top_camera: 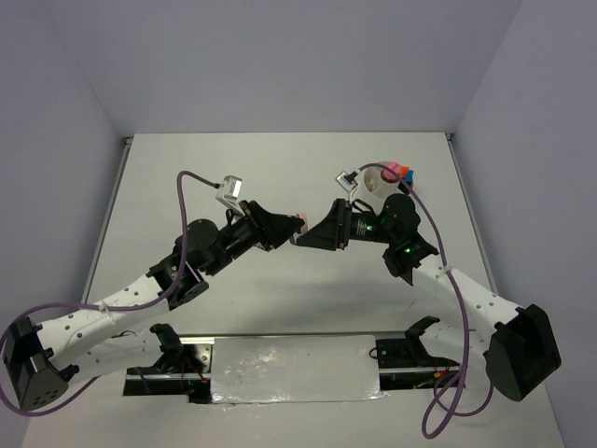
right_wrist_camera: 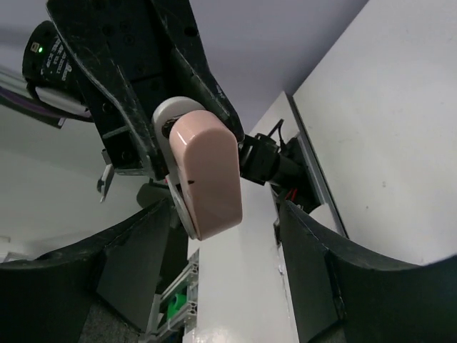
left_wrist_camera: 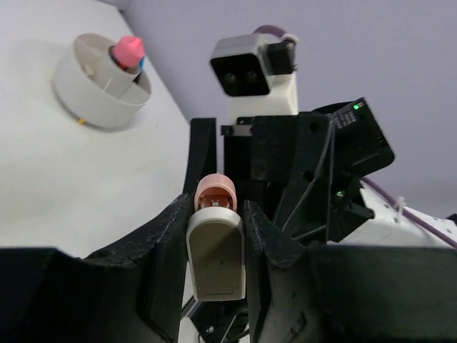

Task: Sort the stationery into containers
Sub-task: Place the stapler in the storage box, then reset both arms

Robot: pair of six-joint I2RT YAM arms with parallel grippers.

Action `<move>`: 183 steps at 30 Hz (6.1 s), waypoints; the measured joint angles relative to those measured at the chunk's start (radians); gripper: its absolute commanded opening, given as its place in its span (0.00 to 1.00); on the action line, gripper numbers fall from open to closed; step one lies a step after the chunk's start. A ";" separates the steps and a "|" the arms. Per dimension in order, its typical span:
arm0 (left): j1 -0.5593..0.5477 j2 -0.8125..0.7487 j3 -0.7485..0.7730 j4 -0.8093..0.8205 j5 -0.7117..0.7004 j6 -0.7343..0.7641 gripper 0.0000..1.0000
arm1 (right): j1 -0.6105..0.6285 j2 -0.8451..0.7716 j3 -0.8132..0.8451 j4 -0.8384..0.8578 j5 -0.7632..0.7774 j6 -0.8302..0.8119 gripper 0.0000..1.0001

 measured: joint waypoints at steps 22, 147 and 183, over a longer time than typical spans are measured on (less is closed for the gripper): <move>0.030 0.050 0.032 0.119 0.300 0.034 0.00 | -0.188 -0.164 0.058 -0.025 -0.233 -0.106 0.64; 0.085 -0.068 0.335 -0.804 -0.103 0.369 0.99 | -0.359 0.487 0.647 -1.151 1.390 0.306 0.70; 0.481 -0.175 0.576 -1.249 -0.772 0.365 0.99 | -0.298 -0.402 1.083 -1.654 1.181 -0.823 1.00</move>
